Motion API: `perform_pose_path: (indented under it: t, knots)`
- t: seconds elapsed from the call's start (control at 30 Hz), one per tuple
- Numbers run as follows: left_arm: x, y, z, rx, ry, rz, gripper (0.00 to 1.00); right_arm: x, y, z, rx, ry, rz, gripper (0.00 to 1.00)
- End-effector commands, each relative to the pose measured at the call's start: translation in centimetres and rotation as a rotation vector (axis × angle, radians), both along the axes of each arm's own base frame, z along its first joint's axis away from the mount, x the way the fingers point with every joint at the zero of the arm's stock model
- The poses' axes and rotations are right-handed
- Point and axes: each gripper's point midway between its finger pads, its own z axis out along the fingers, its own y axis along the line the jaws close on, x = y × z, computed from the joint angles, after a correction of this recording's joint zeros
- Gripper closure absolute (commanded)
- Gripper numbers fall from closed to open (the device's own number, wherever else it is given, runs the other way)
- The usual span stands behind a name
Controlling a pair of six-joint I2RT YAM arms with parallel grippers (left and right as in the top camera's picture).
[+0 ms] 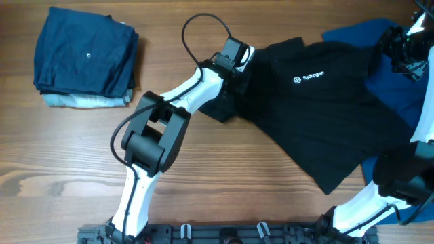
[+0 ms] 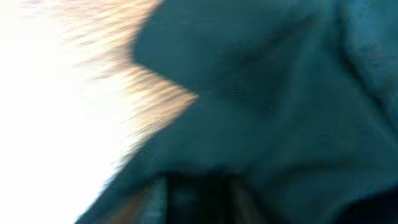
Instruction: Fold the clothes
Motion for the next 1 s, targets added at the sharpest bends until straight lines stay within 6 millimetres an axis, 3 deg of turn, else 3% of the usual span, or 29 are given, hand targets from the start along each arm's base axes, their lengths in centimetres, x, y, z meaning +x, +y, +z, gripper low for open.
perform_pose_path:
  t: [0.0,0.13,0.23,0.33,0.37,0.43,0.53,0.63,0.7,0.73,0.77,0.87,0.93,0.97]
  knots:
    - [1.3,4.7,-2.1,0.191,-0.025,0.123,0.91,0.0,0.1,-0.2,-0.004,0.007,0.019,0.22]
    - [1.1,11.6,-3.4,0.305,0.086,0.236,0.96,-0.2,0.2,-0.2,-0.002,0.014,0.021,0.22]
    - [0.0,18.9,-4.4,0.344,0.239,0.406,0.96,-0.2,0.2,-0.2,-0.003,0.015,0.023,0.21]
    - [-1.3,23.9,-4.7,0.363,0.345,0.518,0.96,-0.2,0.2,-0.6,-0.008,0.028,0.047,0.18]
    - [-1.7,24.7,-4.8,0.353,0.371,0.548,0.96,-0.3,0.2,-0.8,-0.005,0.034,0.046,0.18]
    - [-2.3,24.6,-5.0,0.285,0.430,0.545,0.94,-0.4,0.3,-1.6,0.010,0.059,0.049,0.19]
    - [-2.5,23.1,-5.0,0.211,0.465,0.518,0.89,-1.2,2.9,-3.8,0.109,0.122,0.091,0.28]
    - [-2.3,22.6,-4.4,0.207,0.451,0.507,0.91,-2.9,5.2,-8.3,0.146,0.238,0.133,0.46]
    - [-1.2,21.6,-1.8,0.171,0.392,0.493,0.91,-1.6,5.9,-11.5,0.126,0.199,0.177,0.69]
    - [-0.5,20.4,0.4,0.122,0.355,0.472,0.90,-0.1,5.9,-12.0,0.109,0.140,0.192,0.86]
    - [-0.2,19.4,2.4,0.081,0.324,0.453,0.88,1.8,5.5,-11.8,0.081,0.061,0.195,0.94]
    - [-0.4,16.3,10.3,-0.039,0.203,0.380,0.85,6.2,4.3,-10.2,-0.003,-0.121,0.235,0.96]
    - [-1.5,14.9,14.8,-0.071,0.127,0.341,0.83,7.4,4.1,-11.0,-0.024,-0.145,0.274,0.96]
    - [-2.1,14.5,16.3,-0.080,0.102,0.328,0.82,7.9,4.0,-12.3,-0.031,-0.136,0.295,0.96]
